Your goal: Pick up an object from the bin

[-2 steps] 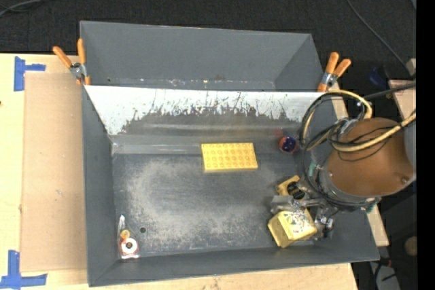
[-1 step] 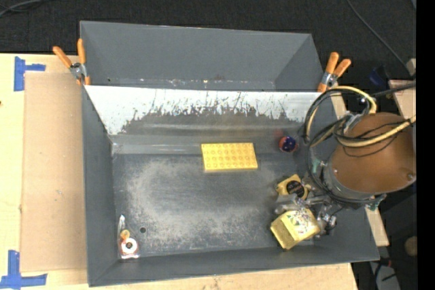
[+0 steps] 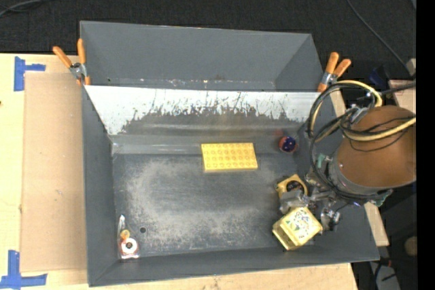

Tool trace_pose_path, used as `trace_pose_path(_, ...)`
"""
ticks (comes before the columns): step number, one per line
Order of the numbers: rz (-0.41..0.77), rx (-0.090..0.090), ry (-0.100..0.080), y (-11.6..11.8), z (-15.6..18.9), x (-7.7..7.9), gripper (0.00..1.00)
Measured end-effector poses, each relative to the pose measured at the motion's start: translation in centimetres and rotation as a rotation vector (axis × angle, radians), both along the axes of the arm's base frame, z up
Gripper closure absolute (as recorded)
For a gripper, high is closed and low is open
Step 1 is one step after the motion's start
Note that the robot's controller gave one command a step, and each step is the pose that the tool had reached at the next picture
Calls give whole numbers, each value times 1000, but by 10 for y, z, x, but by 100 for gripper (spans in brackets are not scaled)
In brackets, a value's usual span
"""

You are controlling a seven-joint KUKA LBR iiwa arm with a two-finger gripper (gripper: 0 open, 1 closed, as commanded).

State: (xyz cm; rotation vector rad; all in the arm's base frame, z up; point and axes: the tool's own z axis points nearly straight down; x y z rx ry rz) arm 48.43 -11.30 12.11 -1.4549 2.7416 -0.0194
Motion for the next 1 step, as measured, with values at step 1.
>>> trace_pose_path(1,-1,4,8,1,35,-2,100)
